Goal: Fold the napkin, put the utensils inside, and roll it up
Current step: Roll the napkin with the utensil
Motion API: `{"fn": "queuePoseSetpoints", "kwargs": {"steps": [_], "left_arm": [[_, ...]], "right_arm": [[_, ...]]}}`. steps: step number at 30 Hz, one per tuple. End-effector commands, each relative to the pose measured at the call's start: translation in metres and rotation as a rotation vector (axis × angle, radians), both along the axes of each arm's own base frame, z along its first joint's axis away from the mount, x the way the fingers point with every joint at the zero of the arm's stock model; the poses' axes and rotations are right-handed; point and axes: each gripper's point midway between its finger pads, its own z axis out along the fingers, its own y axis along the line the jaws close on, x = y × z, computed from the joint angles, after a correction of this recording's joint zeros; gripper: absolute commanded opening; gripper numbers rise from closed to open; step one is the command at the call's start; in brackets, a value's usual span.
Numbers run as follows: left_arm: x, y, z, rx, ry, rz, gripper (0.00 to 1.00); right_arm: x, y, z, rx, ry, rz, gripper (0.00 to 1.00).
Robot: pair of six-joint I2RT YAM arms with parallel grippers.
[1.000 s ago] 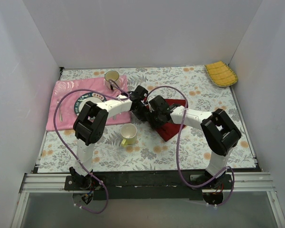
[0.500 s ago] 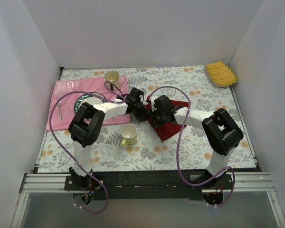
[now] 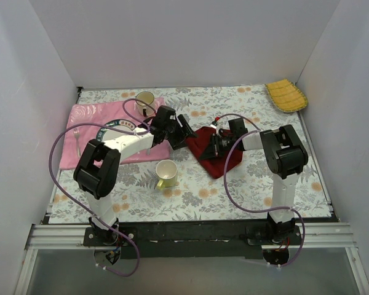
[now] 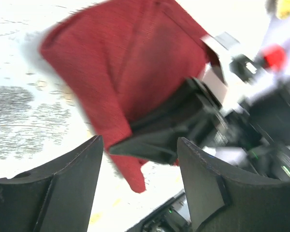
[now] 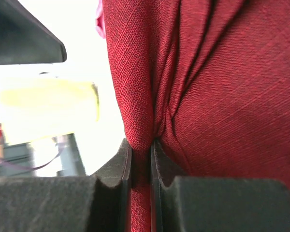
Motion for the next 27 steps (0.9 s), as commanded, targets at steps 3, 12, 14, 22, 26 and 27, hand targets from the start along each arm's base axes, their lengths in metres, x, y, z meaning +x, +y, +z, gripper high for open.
{"fn": "queuePoseSetpoints", "kwargs": {"steps": [3, 12, 14, 22, 26, 27], "left_arm": [[-0.021, -0.017, -0.009, -0.042, 0.062, -0.057, 0.58], [-0.014, -0.043, -0.005, -0.138, 0.006, -0.112, 0.17], [-0.016, -0.044, -0.017, -0.151, 0.042, -0.105, 0.08], [-0.013, -0.047, -0.047, -0.144, 0.074, -0.095, 0.00], [-0.015, -0.043, -0.067, -0.113, 0.094, -0.087, 0.00], [-0.016, -0.040, -0.073, -0.099, 0.096, -0.085, 0.00]], "right_arm": [[-0.011, -0.019, -0.040, -0.010, 0.202, -0.051, 0.01], [-0.008, -0.027, -0.049, -0.070, 0.192, -0.056, 0.01], [-0.006, -0.027, -0.047, -0.066, 0.187, -0.054, 0.01], [-0.008, -0.026, -0.043, -0.057, 0.188, -0.045, 0.01], [-0.006, -0.028, -0.039, -0.081, 0.178, -0.053, 0.01], [-0.007, -0.030, -0.034, -0.089, 0.171, -0.052, 0.01]]}}
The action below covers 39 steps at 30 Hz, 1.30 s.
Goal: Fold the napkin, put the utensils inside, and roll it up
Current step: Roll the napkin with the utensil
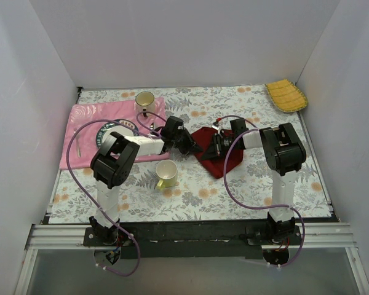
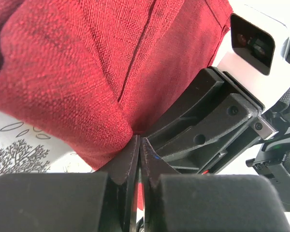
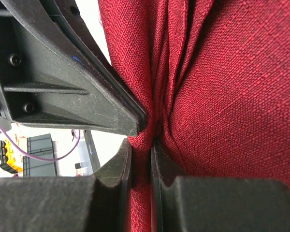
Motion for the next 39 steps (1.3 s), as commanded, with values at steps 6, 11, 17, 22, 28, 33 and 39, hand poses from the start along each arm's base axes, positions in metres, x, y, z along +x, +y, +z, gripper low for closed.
{"fn": "queuePoseSetpoints", "kwargs": {"steps": [6, 11, 17, 22, 28, 33, 39], "left_arm": [[-0.010, 0.015, -0.050, 0.099, 0.057, 0.000, 0.00], [-0.015, 0.020, -0.068, 0.126, 0.077, 0.002, 0.00], [-0.013, 0.020, -0.075, 0.140, 0.070, -0.012, 0.00], [-0.013, 0.018, -0.078, 0.137, 0.082, -0.021, 0.00], [-0.010, 0.019, -0.079, 0.134, 0.099, -0.029, 0.00], [-0.008, 0.022, -0.077, 0.113, 0.120, -0.037, 0.00], [-0.005, 0.022, -0.073, 0.099, 0.117, -0.038, 0.00]], "right_arm": [[0.001, -0.029, -0.010, -0.270, -0.015, -0.045, 0.13], [0.019, -0.037, 0.000, -0.362, -0.083, -0.051, 0.29], [0.027, -0.046, 0.019, -0.513, -0.201, -0.037, 0.49], [0.034, -0.049, 0.043, -0.749, -0.420, -0.031, 0.61], [0.023, -0.040, 0.052, -0.918, -0.765, -0.003, 0.72], [0.018, -0.029, 0.049, -0.989, -0.948, -0.008, 0.73], [0.012, -0.020, 0.030, -1.033, -1.016, 0.042, 0.70]]}}
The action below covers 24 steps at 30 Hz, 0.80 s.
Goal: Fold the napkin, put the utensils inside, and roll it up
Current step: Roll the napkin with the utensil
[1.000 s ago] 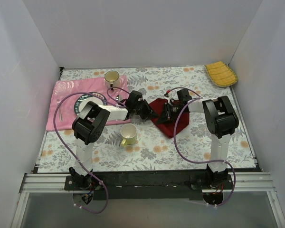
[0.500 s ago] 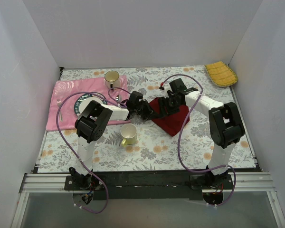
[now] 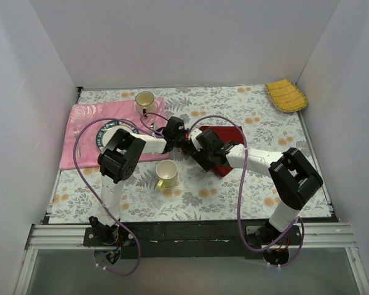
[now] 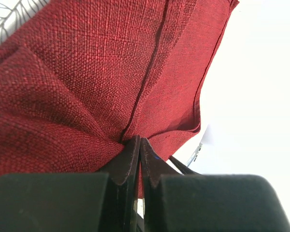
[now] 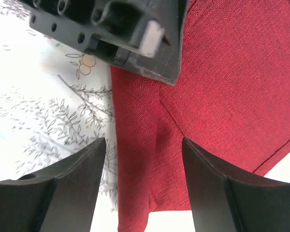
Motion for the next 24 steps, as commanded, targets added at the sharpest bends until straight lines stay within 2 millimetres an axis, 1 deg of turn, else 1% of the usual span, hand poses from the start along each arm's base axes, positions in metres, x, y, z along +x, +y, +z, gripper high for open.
{"fn": "queuePoseSetpoints", "kwargs": {"steps": [1, 3, 4, 6, 9, 10, 11, 12, 13, 14, 15, 16, 17, 18, 19, 20, 21, 22, 23, 24], "left_arm": [[-0.015, 0.032, -0.053, 0.157, 0.116, 0.019, 0.00], [-0.016, 0.032, -0.052, 0.153, 0.119, 0.017, 0.00], [-0.016, 0.031, -0.051, 0.147, 0.119, 0.012, 0.00], [-0.020, 0.033, -0.052, 0.159, 0.136, 0.007, 0.00], [-0.017, 0.032, -0.044, 0.159, 0.111, -0.007, 0.00], [-0.015, 0.032, -0.038, 0.159, 0.098, -0.008, 0.00], [-0.014, 0.031, -0.034, 0.159, 0.084, -0.014, 0.00], [-0.011, 0.030, -0.029, 0.157, 0.072, -0.015, 0.00], [-0.009, 0.031, -0.020, 0.153, 0.060, -0.013, 0.00], [-0.004, 0.030, -0.013, 0.148, 0.042, -0.011, 0.00], [0.000, 0.032, -0.006, 0.147, 0.022, -0.012, 0.00], [0.002, 0.032, 0.004, 0.143, 0.007, -0.012, 0.00], [0.006, 0.033, 0.011, 0.140, -0.010, -0.011, 0.01], [0.015, 0.036, 0.021, 0.135, -0.034, 0.001, 0.03], [0.018, 0.039, 0.032, 0.132, -0.053, 0.009, 0.07], [0.023, 0.040, 0.041, 0.125, -0.070, 0.016, 0.09], [0.031, 0.045, 0.049, 0.118, -0.088, 0.032, 0.12], [0.035, 0.048, 0.056, 0.116, -0.098, 0.044, 0.16], [0.038, 0.050, 0.069, 0.104, -0.119, 0.055, 0.16], [0.042, 0.056, 0.075, 0.097, -0.129, 0.070, 0.17]], "right_arm": [[0.023, 0.009, 0.008, -0.022, -0.141, -0.006, 0.68], [0.023, 0.010, -0.003, -0.028, -0.126, -0.006, 0.65], [0.022, 0.010, -0.011, -0.040, -0.111, -0.003, 0.63], [0.022, 0.013, -0.017, -0.026, -0.091, -0.008, 0.60], [0.018, 0.015, -0.026, -0.001, -0.047, -0.025, 0.38], [0.016, 0.015, -0.029, 0.012, -0.029, -0.031, 0.27], [0.014, 0.014, -0.030, 0.027, -0.018, -0.037, 0.24], [0.011, 0.018, -0.031, 0.063, 0.000, -0.050, 0.22], [0.007, 0.016, -0.034, 0.077, 0.020, -0.056, 0.17], [0.007, 0.014, -0.035, 0.098, 0.037, -0.068, 0.15], [0.002, 0.019, -0.035, 0.140, 0.067, -0.069, 0.10], [-0.002, 0.016, -0.039, 0.151, 0.090, -0.075, 0.09], [0.000, 0.012, -0.040, 0.175, 0.106, -0.094, 0.08], [-0.005, 0.016, -0.041, 0.219, 0.155, -0.073, 0.04], [-0.008, 0.017, -0.043, 0.259, 0.196, -0.092, 0.03], [-0.002, 0.010, -0.043, 0.293, 0.218, -0.117, 0.03], [-0.006, 0.015, -0.042, 0.348, 0.269, -0.093, 0.01], [-0.006, 0.014, -0.043, 0.377, 0.293, -0.102, 0.01], [0.000, 0.008, -0.042, 0.400, 0.309, -0.122, 0.01], [-0.003, 0.012, -0.040, 0.444, 0.347, -0.103, 0.01]]}}
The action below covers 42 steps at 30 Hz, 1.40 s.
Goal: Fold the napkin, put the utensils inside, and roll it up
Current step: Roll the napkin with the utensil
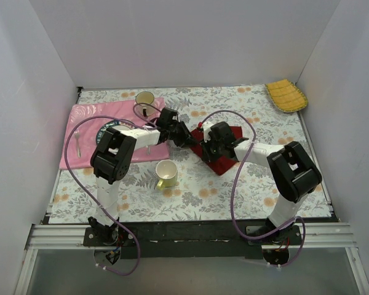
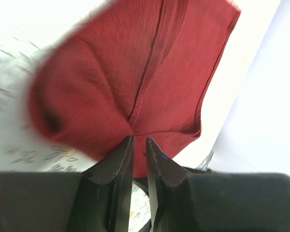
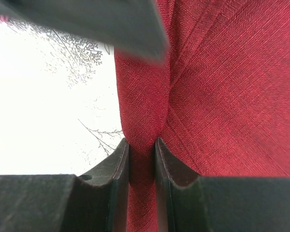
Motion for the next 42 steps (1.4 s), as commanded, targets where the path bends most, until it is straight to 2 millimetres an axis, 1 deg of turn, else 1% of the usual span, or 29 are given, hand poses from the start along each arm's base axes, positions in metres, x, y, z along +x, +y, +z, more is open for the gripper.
{"fn": "queuePoseSetpoints", "kwargs": {"steps": [1, 2, 3, 4, 5, 6, 7, 8, 9, 11, 12, 14, 15, 17, 18, 19, 25, 30, 32, 34, 35, 36, 37, 38, 39, 40, 41, 42], "left_arm": [[0.028, 0.027, 0.065, -0.013, -0.132, 0.076, 0.17], [0.030, 0.029, 0.076, -0.027, -0.155, 0.083, 0.17], [0.031, 0.028, 0.082, -0.034, -0.165, 0.082, 0.17], [0.032, 0.028, 0.086, -0.039, -0.174, 0.080, 0.17], [0.031, 0.027, 0.086, -0.044, -0.170, 0.078, 0.17], [0.031, 0.025, 0.089, -0.060, -0.175, 0.071, 0.17], [0.027, 0.023, 0.086, -0.077, -0.155, 0.064, 0.17], [0.026, 0.022, 0.085, -0.087, -0.152, 0.059, 0.17], [0.023, 0.016, 0.082, -0.098, -0.148, 0.047, 0.16], [0.015, 0.009, 0.075, -0.111, -0.122, 0.028, 0.16], [0.009, 0.000, 0.069, -0.115, -0.117, 0.010, 0.15], [0.002, -0.008, 0.061, -0.124, -0.106, -0.005, 0.15], [-0.004, -0.016, 0.058, -0.127, -0.103, -0.020, 0.15], [-0.008, -0.020, 0.043, -0.122, -0.074, -0.023, 0.14], [-0.008, -0.023, 0.041, -0.130, -0.078, -0.024, 0.14], [-0.008, -0.024, 0.033, -0.122, -0.066, -0.023, 0.13], [-0.002, -0.024, 0.012, -0.111, -0.072, -0.014, 0.11], [-0.006, -0.020, -0.018, -0.096, -0.050, -0.003, 0.08], [-0.012, -0.016, -0.030, -0.080, -0.024, 0.006, 0.07], [-0.015, -0.012, -0.039, -0.066, -0.018, 0.013, 0.06], [-0.017, -0.011, -0.042, -0.059, -0.015, 0.012, 0.05], [-0.018, -0.010, -0.046, -0.055, -0.007, 0.012, 0.04], [-0.020, -0.009, -0.051, -0.047, 0.001, 0.010, 0.04], [-0.021, -0.007, -0.055, -0.039, 0.008, 0.013, 0.03], [-0.023, -0.006, -0.058, -0.031, 0.014, 0.013, 0.02], [-0.025, -0.005, -0.063, -0.026, 0.023, 0.013, 0.02], [-0.028, -0.004, -0.066, -0.022, 0.033, 0.011, 0.01], [-0.029, -0.003, -0.068, -0.019, 0.035, 0.010, 0.01]], "right_arm": [[-0.022, -0.009, -0.025, 0.147, 0.244, -0.014, 0.01], [-0.020, -0.009, -0.022, 0.202, 0.282, -0.007, 0.01], [-0.021, -0.009, -0.027, 0.225, 0.319, -0.011, 0.01], [-0.017, -0.014, -0.026, 0.259, 0.348, -0.028, 0.01], [-0.021, -0.007, -0.020, 0.330, 0.405, -0.009, 0.01], [-0.023, -0.008, -0.026, 0.354, 0.456, -0.016, 0.01], [-0.020, -0.011, -0.026, 0.388, 0.488, -0.031, 0.01], [-0.021, -0.004, -0.019, 0.463, 0.532, -0.008, 0.01], [-0.023, -0.004, -0.026, 0.485, 0.585, -0.021, 0.01], [-0.025, -0.006, -0.028, 0.532, 0.648, -0.036, 0.01], [-0.026, -0.008, -0.035, 0.529, 0.677, -0.056, 0.01], [-0.028, -0.005, -0.033, 0.571, 0.698, -0.039, 0.01], [-0.031, -0.005, -0.034, 0.594, 0.731, -0.059, 0.01], [-0.032, -0.009, -0.038, 0.607, 0.745, -0.075, 0.01], [-0.033, -0.010, -0.040, 0.605, 0.748, -0.079, 0.01], [-0.033, -0.011, -0.041, 0.606, 0.750, -0.081, 0.01], [-0.035, -0.016, -0.042, 0.607, 0.760, -0.082, 0.01], [-0.032, -0.018, -0.039, 0.590, 0.752, -0.072, 0.01], [-0.033, -0.022, -0.041, 0.552, 0.751, -0.086, 0.02], [-0.027, -0.023, -0.035, 0.531, 0.718, -0.085, 0.06], [-0.029, -0.027, -0.036, 0.492, 0.727, -0.105, 0.08], [-0.020, -0.029, -0.029, 0.472, 0.679, -0.091, 0.17], [-0.020, -0.030, -0.028, 0.440, 0.672, -0.091, 0.20], [-0.015, -0.034, -0.028, 0.392, 0.645, -0.106, 0.24], [-0.018, -0.037, -0.023, 0.363, 0.642, -0.103, 0.30], [-0.012, -0.036, -0.016, 0.343, 0.617, -0.099, 0.33], [-0.007, -0.040, -0.014, 0.305, 0.589, -0.111, 0.35], [-0.011, -0.043, -0.009, 0.272, 0.587, -0.114, 0.41]]}}
